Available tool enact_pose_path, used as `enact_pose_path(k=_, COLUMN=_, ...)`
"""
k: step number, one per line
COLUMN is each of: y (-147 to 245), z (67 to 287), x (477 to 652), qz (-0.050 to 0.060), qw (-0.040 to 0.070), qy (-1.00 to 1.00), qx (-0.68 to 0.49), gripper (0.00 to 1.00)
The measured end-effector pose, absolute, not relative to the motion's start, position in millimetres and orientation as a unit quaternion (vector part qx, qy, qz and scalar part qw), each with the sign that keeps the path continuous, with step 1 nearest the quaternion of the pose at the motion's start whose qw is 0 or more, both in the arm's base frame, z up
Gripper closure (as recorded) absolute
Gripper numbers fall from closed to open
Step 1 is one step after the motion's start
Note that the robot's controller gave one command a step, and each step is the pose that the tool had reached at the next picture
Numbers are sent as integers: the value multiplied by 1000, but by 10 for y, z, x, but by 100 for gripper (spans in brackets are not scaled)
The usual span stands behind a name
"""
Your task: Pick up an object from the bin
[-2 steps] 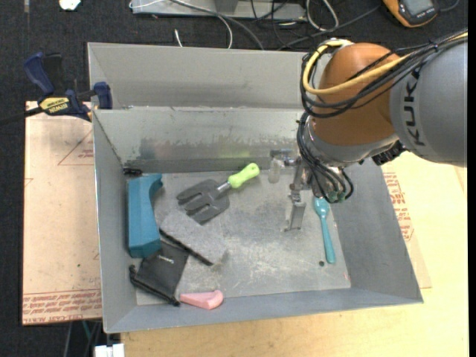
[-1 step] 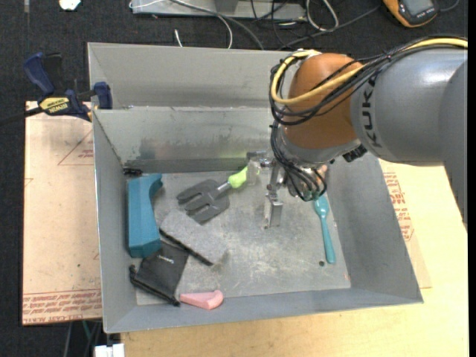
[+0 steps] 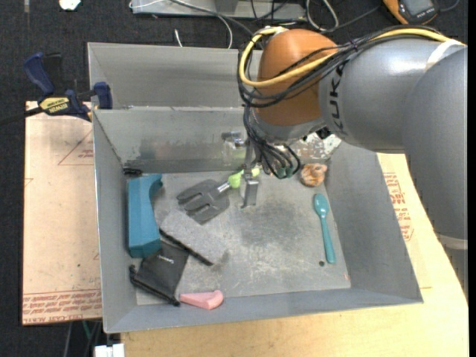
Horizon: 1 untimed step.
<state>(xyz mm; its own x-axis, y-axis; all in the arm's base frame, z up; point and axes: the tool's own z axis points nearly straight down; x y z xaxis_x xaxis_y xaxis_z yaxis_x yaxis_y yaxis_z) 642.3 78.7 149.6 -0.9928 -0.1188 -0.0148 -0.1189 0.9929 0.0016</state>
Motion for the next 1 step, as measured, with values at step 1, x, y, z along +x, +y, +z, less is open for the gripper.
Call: enact_pose_path(k=1, y=715, z=1243, x=6510, qz=0, qw=4, qy=992, qx=-128, gripper=0)
